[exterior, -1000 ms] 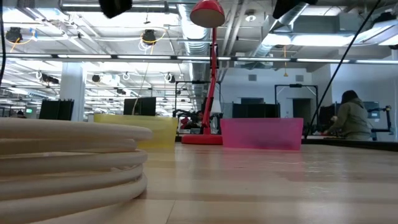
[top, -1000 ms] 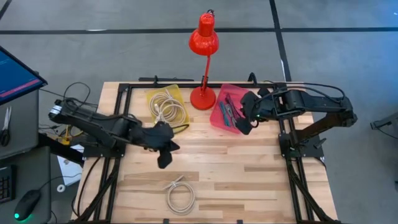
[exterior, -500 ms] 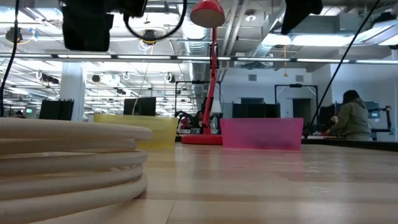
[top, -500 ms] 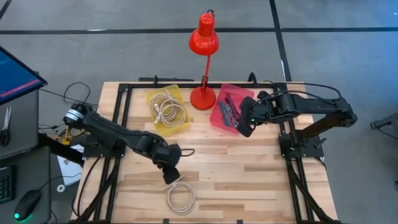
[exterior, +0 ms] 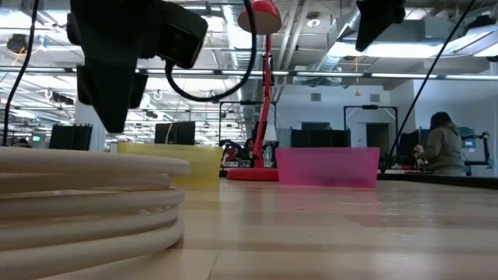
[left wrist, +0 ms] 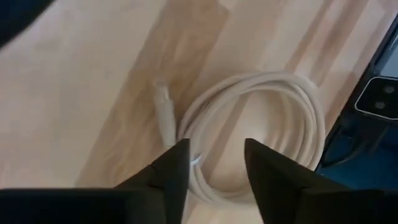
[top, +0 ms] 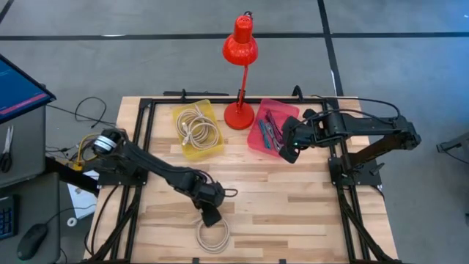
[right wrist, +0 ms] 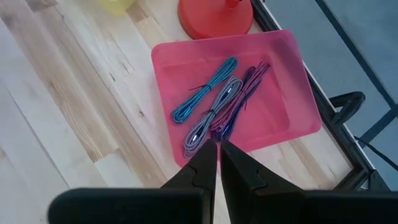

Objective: Pick & Place USB Port
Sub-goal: Put the light brown USB cable into the yellow bin

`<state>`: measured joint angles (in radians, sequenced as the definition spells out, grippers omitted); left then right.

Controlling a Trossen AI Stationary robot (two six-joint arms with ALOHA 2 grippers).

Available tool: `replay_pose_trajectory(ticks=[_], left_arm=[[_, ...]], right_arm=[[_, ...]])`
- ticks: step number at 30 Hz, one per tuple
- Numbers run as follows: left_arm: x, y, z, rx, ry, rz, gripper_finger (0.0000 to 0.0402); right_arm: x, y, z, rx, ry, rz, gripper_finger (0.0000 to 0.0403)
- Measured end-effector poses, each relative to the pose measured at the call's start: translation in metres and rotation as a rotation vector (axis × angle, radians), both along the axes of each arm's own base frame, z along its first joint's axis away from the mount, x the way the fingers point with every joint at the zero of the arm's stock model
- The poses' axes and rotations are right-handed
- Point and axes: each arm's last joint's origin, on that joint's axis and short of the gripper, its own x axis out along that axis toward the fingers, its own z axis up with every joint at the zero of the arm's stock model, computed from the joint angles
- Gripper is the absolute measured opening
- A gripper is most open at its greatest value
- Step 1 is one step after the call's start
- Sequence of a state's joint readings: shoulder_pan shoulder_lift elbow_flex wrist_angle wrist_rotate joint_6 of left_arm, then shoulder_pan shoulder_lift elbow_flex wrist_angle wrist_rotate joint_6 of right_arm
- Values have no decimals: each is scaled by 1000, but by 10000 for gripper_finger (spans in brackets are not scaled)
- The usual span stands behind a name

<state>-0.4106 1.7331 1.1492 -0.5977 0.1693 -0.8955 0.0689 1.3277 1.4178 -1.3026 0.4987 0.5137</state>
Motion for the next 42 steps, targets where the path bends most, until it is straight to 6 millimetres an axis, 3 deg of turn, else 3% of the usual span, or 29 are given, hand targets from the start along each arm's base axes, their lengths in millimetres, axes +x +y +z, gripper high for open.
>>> replay_pose_trajectory(ticks=[8, 17, 21, 28, 30, 35, 42], left_arm=[[4, -17, -31, 17, 67, 1, 198], [7, -27, -56, 38, 117, 30, 194], [7, -27, -57, 67, 107, 61, 160], [9, -25, -57, 80, 87, 70, 26], [9, -25, -56, 82, 82, 67, 16], [3, -20, -38, 140, 20, 48, 11], [-13, 12, 37, 258, -215, 157, 11]], right_arm=[[0, 0, 0, -9, 11, 22, 12], [0, 0, 0, -13, 15, 30, 12], [0, 0, 0, -18, 18, 42, 12], [0, 0, 0, -21, 19, 43, 12], [0, 0, 0, -21, 19, 43, 12], [0, 0, 0, -22, 22, 42, 12], [0, -1, 1, -49, 25, 46, 12]])
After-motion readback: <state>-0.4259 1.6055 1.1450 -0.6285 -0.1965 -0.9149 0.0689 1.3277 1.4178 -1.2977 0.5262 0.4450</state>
